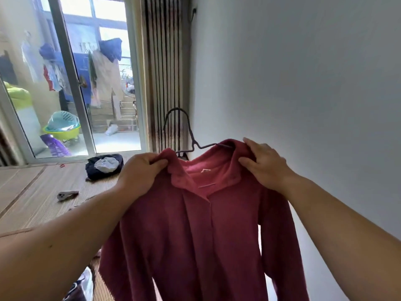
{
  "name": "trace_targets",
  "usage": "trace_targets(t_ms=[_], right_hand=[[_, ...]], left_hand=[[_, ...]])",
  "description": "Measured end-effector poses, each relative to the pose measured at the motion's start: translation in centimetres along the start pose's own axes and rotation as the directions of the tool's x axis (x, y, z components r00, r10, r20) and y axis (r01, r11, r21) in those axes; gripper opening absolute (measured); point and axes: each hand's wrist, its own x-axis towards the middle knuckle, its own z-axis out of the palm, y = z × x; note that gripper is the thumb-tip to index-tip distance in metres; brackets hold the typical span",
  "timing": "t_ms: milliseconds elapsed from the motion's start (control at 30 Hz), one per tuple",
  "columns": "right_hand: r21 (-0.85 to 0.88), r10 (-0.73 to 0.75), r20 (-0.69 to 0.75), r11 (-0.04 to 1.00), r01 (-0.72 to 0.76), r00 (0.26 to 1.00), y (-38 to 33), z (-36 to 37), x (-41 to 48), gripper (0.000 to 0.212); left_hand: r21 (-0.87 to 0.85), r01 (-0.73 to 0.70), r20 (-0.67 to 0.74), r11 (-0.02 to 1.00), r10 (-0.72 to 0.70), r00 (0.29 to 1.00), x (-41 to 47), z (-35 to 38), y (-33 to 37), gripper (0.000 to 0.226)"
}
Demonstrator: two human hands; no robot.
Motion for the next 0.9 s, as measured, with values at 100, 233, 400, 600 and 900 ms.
trace_targets(t_ms=[100, 233, 400, 600, 900], right_hand=[[0.186, -0.09, 0.013, 0.979, 0.086, 0.996, 1.4, 0.8, 2.5, 0.037], [0.271, -0.199, 0.012, 0.944, 0.189, 0.98, 2.2, 3.6, 5.8, 0.032], [0.324, -0.276, 0.032, 0.912, 0.251, 0.961, 3.2, 8.9, 12.6, 0.03], [0.356, -0.363, 0.127, 0.885, 0.299, 0.923, 2.4, 16.3, 24.3, 0.029], [0.388, -0.469, 0.289, 0.855, 0.346, 0.834, -0.1, 27.3, 41.3, 0.021]], left_hand=[[-0.04, -0.003, 0.006, 0.999, 0.003, 1.0, 1.0, 2.3, -0.1, 0.014], [-0.026, 0.01, 0.004, 1.0, -0.01, 1.0, 2.0, 4.2, -2.2, 0.016], [0.053, 0.031, 0.029, 0.998, -0.032, 0.999, 4.4, 5.4, -8.0, 0.02], [0.059, 0.177, 0.223, 0.982, -0.186, 0.957, 11.5, 6.9, -14.9, 0.031], [0.261, 0.394, 0.137, 0.881, -0.438, 0.888, 22.0, 11.9, -24.0, 0.021]])
